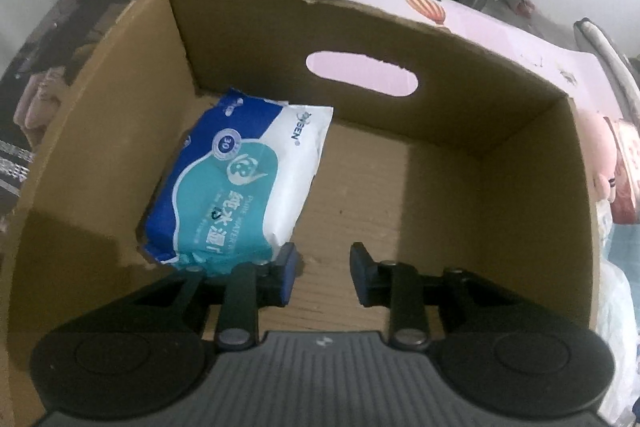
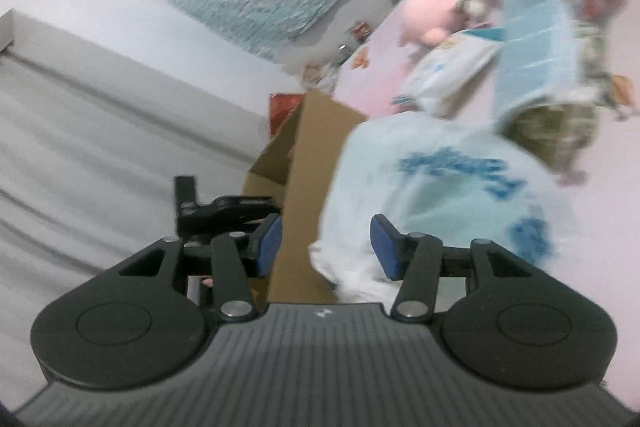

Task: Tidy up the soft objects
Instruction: 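Withdraw the right tool from the box while the left tool moves toward the blue checkered towel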

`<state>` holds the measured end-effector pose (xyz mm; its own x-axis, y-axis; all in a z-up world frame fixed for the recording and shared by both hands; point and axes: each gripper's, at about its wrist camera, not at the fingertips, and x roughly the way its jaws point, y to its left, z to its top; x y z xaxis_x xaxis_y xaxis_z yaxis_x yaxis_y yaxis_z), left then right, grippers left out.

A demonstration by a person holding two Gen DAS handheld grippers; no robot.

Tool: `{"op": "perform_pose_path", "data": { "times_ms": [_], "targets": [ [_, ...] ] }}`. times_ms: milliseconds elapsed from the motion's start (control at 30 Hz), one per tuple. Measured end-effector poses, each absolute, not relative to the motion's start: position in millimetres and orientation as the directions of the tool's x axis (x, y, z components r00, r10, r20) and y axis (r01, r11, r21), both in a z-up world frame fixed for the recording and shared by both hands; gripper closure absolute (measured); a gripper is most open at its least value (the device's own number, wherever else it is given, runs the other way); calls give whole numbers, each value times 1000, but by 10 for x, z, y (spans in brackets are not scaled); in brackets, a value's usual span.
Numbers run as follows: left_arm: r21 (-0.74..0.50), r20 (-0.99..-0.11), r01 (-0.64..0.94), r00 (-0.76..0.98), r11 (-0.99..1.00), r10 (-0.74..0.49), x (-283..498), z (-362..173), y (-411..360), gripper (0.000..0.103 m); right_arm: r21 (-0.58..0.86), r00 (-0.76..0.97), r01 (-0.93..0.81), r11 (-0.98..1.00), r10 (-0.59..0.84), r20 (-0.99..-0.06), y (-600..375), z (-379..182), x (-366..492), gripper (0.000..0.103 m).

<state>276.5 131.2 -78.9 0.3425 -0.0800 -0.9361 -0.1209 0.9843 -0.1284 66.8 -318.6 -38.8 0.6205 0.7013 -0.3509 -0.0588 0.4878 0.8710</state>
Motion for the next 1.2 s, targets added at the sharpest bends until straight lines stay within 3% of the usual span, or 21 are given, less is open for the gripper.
{"op": "perform_pose_path", "data": {
  "times_ms": [267, 567, 700, 900, 1067, 1200],
  "targets": [
    [-101, -885, -87, 463, 991, -49, 2478, -374, 1137, 45, 886, 678, -15, 463, 656, -331, -3386, -707, 515, 46],
    [-96, -703, 95, 698, 991, -135, 1770, 409, 743, 21, 852, 749, 20, 523, 556, -359, -3705, -803, 344, 42],
    [-127, -651, 212, 720, 969, -243, 1523, 669, 365, 20, 850, 771, 30, 526, 529, -354, -3833, -861, 377, 41],
    [-188, -695, 414, 585, 891, -418, 1489, 679, -499, 20, 840, 801, 40, 542, 485, -351, -3960, -935, 402, 41],
    [-221, -744, 504, 466, 835, -478, 1610, 457, -1290, 20, 846, 824, 66, 529, 450, -345, -4132, -1038, 423, 41],
    [-245, -792, 491, 396, 836, -464, 1846, 139, -1736, 21, 860, 848, 78, 504, 420, -323, -4272, -1108, 479, 41]
  ]
}}
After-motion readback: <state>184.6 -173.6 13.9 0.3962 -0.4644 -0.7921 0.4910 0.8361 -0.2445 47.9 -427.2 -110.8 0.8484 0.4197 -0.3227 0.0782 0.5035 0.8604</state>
